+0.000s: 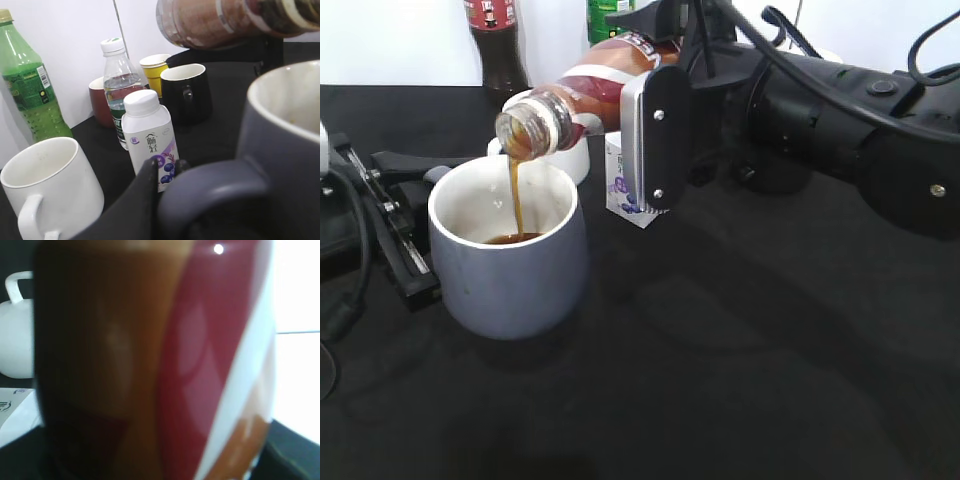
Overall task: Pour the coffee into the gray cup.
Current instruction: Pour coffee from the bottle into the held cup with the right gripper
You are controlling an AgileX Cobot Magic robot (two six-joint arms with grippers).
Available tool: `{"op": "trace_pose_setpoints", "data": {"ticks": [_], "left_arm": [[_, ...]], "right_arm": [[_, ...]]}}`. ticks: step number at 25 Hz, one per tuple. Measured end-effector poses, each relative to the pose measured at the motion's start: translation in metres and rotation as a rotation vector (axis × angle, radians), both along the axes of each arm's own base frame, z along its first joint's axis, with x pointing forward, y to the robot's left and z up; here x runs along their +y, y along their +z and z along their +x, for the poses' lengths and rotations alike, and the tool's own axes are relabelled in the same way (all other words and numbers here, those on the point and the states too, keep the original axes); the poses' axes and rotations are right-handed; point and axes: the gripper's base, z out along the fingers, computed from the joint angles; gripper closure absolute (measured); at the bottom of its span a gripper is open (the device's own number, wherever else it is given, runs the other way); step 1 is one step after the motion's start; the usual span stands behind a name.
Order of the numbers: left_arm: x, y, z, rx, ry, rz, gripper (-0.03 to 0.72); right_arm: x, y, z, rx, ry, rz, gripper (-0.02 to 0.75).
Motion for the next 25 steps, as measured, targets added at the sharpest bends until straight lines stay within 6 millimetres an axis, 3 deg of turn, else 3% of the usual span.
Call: {"op": "trace_pose_setpoints", "data": {"ticks": [25], "left_arm": [[0.0, 0.0, 0.0, -0.001, 0.0, 0.001, 0.624]], "right_arm": [[0.0, 0.0, 0.0, -0.029, 0.004, -0.029, 0.209]]}}
